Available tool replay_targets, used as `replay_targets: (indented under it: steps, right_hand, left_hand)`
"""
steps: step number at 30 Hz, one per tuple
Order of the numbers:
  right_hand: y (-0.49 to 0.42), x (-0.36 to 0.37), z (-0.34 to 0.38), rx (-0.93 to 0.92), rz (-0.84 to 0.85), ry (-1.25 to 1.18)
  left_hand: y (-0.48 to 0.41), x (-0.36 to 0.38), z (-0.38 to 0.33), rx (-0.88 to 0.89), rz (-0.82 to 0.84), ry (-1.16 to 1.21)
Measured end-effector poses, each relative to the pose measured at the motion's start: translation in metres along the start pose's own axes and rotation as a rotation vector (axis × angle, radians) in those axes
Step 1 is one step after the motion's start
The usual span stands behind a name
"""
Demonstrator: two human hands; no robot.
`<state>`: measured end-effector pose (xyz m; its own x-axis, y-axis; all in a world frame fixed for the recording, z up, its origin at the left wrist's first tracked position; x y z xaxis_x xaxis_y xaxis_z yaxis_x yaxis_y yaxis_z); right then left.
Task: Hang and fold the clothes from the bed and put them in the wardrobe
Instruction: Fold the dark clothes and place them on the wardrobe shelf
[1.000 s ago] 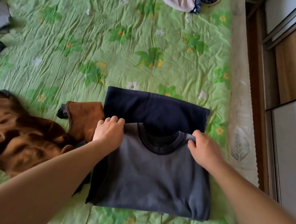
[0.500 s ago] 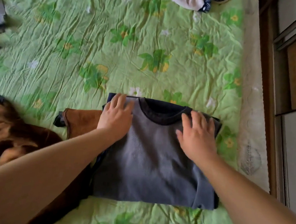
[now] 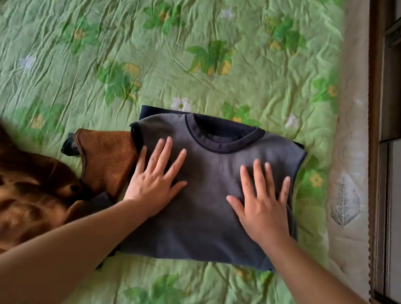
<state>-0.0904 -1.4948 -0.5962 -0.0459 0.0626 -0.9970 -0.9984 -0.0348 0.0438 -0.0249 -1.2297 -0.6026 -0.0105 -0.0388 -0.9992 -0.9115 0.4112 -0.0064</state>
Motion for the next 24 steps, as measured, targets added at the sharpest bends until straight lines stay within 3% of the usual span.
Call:
replay_targets:
  steps: [4, 8, 12, 16, 20, 24]
  right_hand:
    - [0.057, 0.004, -0.013, 0.051, 0.083, 0.029]
    - [0.062, -0.008, -0.016, 0.149, 0.061, -0.072]
    - [0.084, -0.029, -0.031, 0.6, -0.116, -0.26]
    - [0.146, -0.029, -0.039, 1.037, -0.109, -0.695]
    - [0.176, -0.028, -0.037, 1.078, 0.003, -0.794]
    - [0.171, -0.031, -0.047, 1.066, -0.115, -0.895]
  left_hand:
    - [0.062, 0.003, -0.01, 0.071, 0.053, -0.013]
    - [0.07, -0.005, -0.009, -0.003, 0.1, -0.027]
    - [0.091, -0.026, -0.011, -0.245, 0.058, 0.122]
    - [0.142, -0.046, -0.007, -0.492, 0.004, 0.395]
    - [0.169, -0.054, -0.002, -0.701, -0.024, 0.597]
    - [0.168, -0.047, 0.011, -0.944, 0.057, 0.662]
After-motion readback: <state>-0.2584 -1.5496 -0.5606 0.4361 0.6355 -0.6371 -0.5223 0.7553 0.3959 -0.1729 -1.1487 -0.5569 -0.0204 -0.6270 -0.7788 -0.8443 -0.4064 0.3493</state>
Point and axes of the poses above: each hand's wrist, its own y-axis away from the middle knuckle, its own x-axis out of the palm, z = x × y, the point moved 4 cm from there along -y, towards the middle knuckle, and after that the axes turned 10 degrees about -z, right-handed, at the moved point
